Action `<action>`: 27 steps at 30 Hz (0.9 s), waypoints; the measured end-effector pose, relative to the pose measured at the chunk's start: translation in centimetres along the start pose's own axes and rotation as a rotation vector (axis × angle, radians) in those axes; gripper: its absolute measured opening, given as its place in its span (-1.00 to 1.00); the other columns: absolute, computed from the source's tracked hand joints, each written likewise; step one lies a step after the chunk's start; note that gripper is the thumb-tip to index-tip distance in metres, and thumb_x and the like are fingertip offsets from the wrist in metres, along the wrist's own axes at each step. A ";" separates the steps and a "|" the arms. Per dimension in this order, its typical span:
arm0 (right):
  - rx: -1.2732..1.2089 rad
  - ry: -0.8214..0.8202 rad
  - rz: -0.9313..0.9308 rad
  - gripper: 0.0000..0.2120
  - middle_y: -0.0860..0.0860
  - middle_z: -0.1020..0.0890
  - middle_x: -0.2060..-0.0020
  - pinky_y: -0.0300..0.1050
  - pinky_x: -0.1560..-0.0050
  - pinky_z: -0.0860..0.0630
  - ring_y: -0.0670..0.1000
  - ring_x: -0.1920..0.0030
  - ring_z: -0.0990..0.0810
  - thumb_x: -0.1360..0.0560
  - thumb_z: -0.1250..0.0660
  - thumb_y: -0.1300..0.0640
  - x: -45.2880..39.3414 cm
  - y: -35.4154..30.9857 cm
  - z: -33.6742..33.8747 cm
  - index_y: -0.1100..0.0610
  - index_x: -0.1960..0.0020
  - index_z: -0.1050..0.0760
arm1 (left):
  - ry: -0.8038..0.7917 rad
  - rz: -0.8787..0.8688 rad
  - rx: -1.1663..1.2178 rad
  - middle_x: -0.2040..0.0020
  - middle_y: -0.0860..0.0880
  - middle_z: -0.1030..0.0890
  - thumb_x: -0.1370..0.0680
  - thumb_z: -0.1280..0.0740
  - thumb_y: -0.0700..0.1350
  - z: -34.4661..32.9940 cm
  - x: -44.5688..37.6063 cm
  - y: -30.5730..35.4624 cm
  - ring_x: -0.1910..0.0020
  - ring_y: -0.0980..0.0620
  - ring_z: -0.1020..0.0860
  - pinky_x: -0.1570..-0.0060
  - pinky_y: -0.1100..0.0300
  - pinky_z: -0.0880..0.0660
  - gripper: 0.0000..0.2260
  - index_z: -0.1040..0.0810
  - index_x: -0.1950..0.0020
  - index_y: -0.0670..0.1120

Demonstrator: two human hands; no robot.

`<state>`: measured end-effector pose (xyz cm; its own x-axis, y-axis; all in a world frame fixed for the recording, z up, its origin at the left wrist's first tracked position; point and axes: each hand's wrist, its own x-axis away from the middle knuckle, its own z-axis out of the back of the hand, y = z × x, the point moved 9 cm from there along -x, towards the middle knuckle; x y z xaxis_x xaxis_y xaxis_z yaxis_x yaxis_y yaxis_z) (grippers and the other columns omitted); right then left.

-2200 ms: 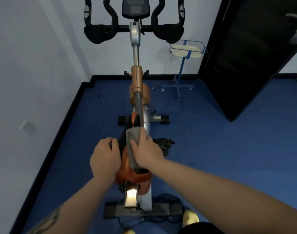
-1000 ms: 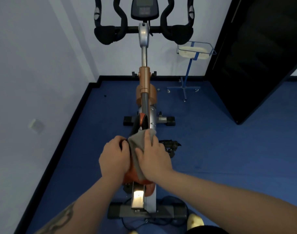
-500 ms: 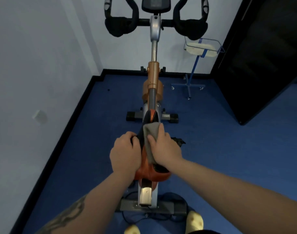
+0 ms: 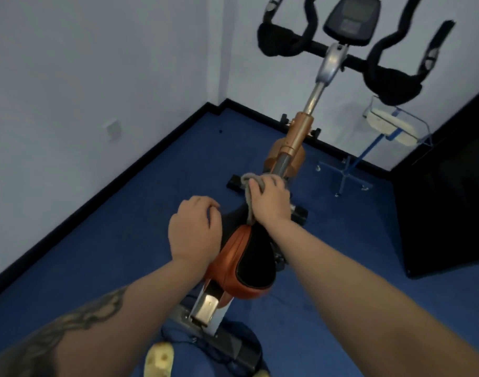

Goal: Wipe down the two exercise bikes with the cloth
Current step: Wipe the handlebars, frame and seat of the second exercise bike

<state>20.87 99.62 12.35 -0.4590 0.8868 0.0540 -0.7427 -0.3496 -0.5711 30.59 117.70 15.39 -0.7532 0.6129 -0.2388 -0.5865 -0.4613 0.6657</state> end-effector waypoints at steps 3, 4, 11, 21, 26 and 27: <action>0.293 -0.076 0.479 -0.56 -0.06 -0.53 -0.25 0.17 -0.42 -0.13 0.08 -0.39 -0.27 -0.61 -0.02 -0.20 3.5 -3.8 -1.2 -0.01 -0.15 -0.58 | 0.087 0.210 0.002 -0.01 0.05 -0.58 -0.61 -0.14 -0.10 0.9 1.7 -1.1 0.00 0.04 -0.49 0.02 0.08 -0.37 -0.80 -0.56 -0.04 -0.02; 0.303 -0.132 0.622 -0.52 -0.09 -0.55 -0.21 0.20 -0.43 -0.07 0.04 -0.39 -0.29 -0.60 0.04 -0.22 5.4 -4.6 -1.9 -0.04 -0.17 -0.57 | 0.087 0.292 0.019 -0.05 0.04 -0.57 -0.63 -0.12 -0.07 0.6 2.6 -1.5 -0.04 0.03 -0.47 0.00 0.08 -0.35 -0.79 -0.53 -0.08 -0.01; 0.567 -0.246 0.702 -0.56 0.03 -0.62 -0.09 0.09 -0.38 -0.17 0.14 -0.21 -0.47 -0.65 0.03 -0.11 3.5 -5.7 -2.1 0.02 -0.19 -0.57 | 0.063 0.332 0.162 -0.53 0.02 -0.17 -0.51 -0.29 0.23 -1.1 8.7 -0.7 -0.49 0.04 -0.12 -0.37 -0.01 -0.25 -0.29 -0.12 -0.56 -0.02; 0.614 -0.594 0.704 -0.50 0.07 -0.56 -0.26 0.08 -0.15 -0.33 0.16 -0.22 -0.51 -0.63 0.10 -0.22 4.5 -7.3 -5.4 -0.03 -0.33 -0.46 | -0.040 0.667 0.725 -0.24 0.10 -0.48 -0.10 -0.64 0.19 -3.9 10.8 -3.8 -0.21 0.08 -0.51 -0.24 0.02 -0.49 0.13 -0.05 -0.50 0.07; 0.380 -0.615 1.037 -0.49 -0.16 -0.45 -0.32 0.04 -0.22 -0.28 0.00 -0.30 -0.37 -0.53 0.07 -0.35 11.2 -9.5 -6.5 -0.20 -0.35 -0.38 | -0.049 0.615 0.644 -0.12 0.12 -0.54 -0.13 -0.64 0.16 -3.7 10.0 -3.7 -0.05 0.16 -0.56 -0.06 0.14 -0.54 -0.11 -0.24 -0.30 0.00; 0.320 -0.715 1.011 -0.49 -0.17 -0.46 -0.31 0.01 -0.25 -0.31 -0.04 -0.30 -0.38 -0.52 0.03 -0.37 10.6 -9.5 -6.2 -0.21 -0.34 -0.39 | -0.045 0.616 0.655 -0.09 0.11 -0.57 -0.11 -0.63 0.18 -3.7 9.9 -3.8 -0.03 0.15 -0.58 -0.07 0.09 -0.56 -0.15 -0.31 -0.25 -0.01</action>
<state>26.15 114.20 13.27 -0.9704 -0.1397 0.1968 0.0509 -0.9155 -0.3990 24.23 123.14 7.86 -0.8576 0.4085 0.3125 0.2151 -0.2670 0.9394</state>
